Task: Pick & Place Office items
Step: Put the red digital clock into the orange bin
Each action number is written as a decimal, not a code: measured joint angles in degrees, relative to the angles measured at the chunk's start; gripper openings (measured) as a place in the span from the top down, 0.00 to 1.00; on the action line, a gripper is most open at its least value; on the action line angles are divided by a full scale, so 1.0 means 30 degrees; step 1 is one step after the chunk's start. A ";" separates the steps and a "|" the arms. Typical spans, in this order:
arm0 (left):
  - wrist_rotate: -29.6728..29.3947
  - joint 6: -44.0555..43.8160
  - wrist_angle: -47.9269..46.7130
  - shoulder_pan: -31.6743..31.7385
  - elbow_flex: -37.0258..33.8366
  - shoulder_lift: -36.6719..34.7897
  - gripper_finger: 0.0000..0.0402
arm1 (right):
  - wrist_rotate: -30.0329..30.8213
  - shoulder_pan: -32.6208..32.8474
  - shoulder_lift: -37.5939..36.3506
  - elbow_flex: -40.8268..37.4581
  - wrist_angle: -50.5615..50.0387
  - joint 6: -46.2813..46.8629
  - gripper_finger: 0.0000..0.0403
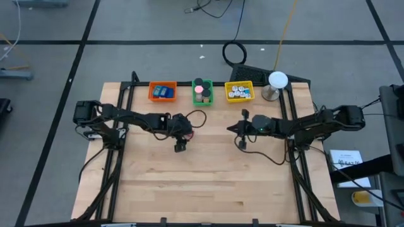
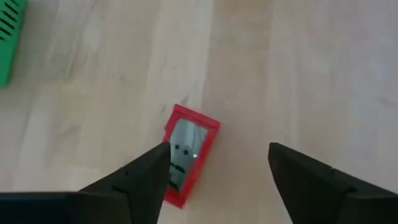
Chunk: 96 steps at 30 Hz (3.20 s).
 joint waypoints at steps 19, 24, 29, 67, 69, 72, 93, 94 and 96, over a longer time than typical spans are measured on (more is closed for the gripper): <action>0.1411 0.1527 0.0277 0.1654 0.0546 0.2443 0.56 | -0.0015 0.0000 0.0006 0.0013 0.0259 -0.0319 1.00; 0.1350 0.1346 0.0260 0.1655 0.0552 0.2496 0.68 | -0.0015 0.0000 0.0006 0.0013 0.0264 -0.0380 1.00; 0.1418 0.0665 0.0221 0.1672 0.0552 0.2496 0.78 | -0.0015 0.0000 0.0006 0.0013 0.0256 -0.0418 1.00; -0.1266 -0.8806 -1.0663 0.2121 0.3372 0.1498 0.29 | -0.0073 0.0007 0.0006 0.0013 0.0264 -0.0669 1.00; -0.1499 -0.9422 -1.0992 0.2499 0.3372 0.1498 0.29 | -0.0073 0.0007 0.0006 0.0013 0.0256 -0.0669 1.00; -0.1490 -0.9446 -1.0764 0.2968 0.3306 0.1498 0.30 | -0.0073 0.0007 0.0006 0.0013 0.0256 -0.0676 1.00; 0.0175 -0.9666 -0.8582 0.3980 0.1652 0.1789 0.48 | -0.0073 0.0007 0.0006 0.0013 0.0198 -0.0822 1.00; 0.0165 -0.9625 -0.8513 0.3980 0.1652 0.1789 0.51 | -0.0076 0.0007 0.0010 0.0013 0.0202 -0.0822 1.00; 0.0162 -0.9579 -0.8485 0.3988 0.1654 0.1788 0.58 | -0.0076 0.0007 0.0009 0.0013 0.0212 -0.0822 1.00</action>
